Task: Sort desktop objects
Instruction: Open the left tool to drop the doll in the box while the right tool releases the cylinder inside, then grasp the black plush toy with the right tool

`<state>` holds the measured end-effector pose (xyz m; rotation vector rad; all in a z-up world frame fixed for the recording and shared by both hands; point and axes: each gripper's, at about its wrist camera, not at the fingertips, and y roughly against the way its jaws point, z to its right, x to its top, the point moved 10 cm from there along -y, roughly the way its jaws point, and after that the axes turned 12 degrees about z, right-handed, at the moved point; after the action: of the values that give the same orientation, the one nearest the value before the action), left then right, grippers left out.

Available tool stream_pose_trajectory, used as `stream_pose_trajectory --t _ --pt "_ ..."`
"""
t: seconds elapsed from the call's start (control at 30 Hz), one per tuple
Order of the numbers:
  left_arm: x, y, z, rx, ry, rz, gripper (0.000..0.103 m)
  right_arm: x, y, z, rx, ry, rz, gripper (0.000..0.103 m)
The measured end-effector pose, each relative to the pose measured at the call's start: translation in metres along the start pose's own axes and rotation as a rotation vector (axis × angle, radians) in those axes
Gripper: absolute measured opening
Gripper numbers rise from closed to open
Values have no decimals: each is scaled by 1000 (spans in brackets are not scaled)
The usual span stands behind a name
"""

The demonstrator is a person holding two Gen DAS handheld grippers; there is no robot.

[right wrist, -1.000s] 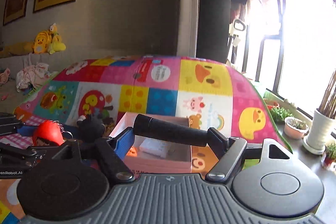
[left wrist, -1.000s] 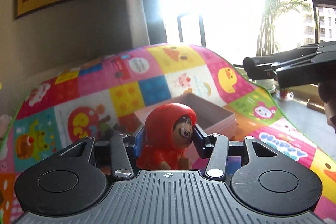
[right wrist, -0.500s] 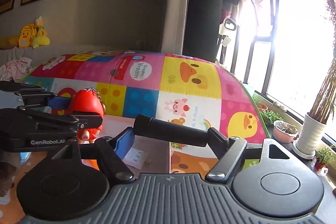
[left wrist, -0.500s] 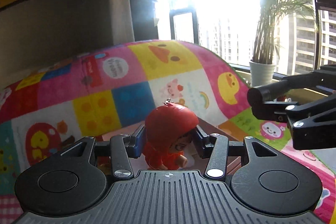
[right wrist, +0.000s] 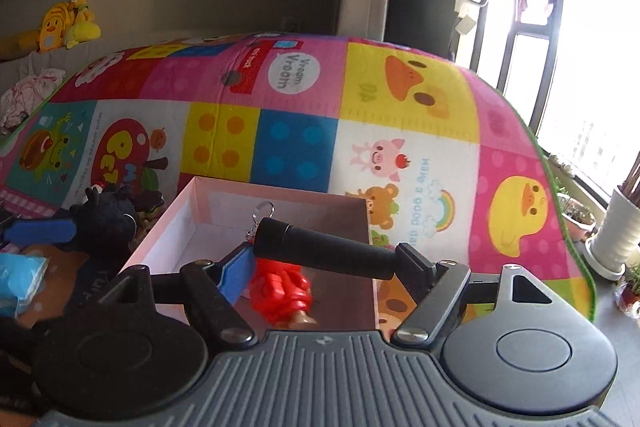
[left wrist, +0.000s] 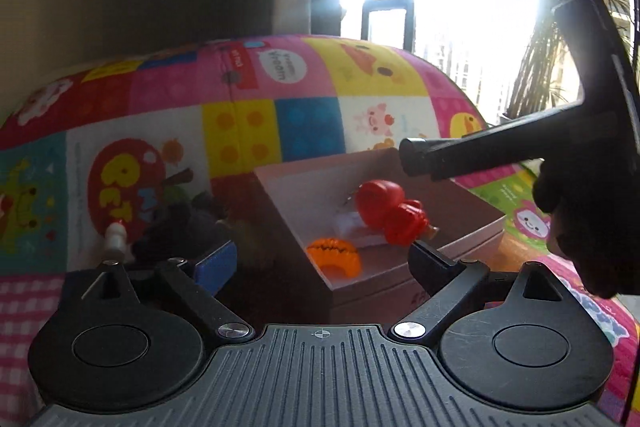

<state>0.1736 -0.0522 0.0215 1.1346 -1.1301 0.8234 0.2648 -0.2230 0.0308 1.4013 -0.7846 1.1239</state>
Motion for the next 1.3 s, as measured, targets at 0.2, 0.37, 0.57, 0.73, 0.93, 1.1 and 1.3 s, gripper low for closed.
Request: stream_pose_trajectory --t 0.2,0.37,0.57,0.73,0.93,1.1,1.3 --pt "-28 38 -47 110 86 -32 97 10 -63 -31 47 38 -48 76" --pt "-45 61 -80 183 131 -51 98 6 -82 -35 14 -8 -87 81" --pt "-47 84 -139 336 224 -36 100 22 -39 -94 131 85 -10 86" --pt "-59 108 -179 458 291 -45 100 19 -27 -164 255 170 -13 88" --pt "-81 108 -168 402 309 -62 100 6 -52 -219 283 214 -48 90" --pt "-86 106 -162 371 318 -52 100 -5 -84 -241 238 275 -96 100" --pt "-82 107 -152 369 264 -32 100 -25 -101 -244 162 319 -146 83"
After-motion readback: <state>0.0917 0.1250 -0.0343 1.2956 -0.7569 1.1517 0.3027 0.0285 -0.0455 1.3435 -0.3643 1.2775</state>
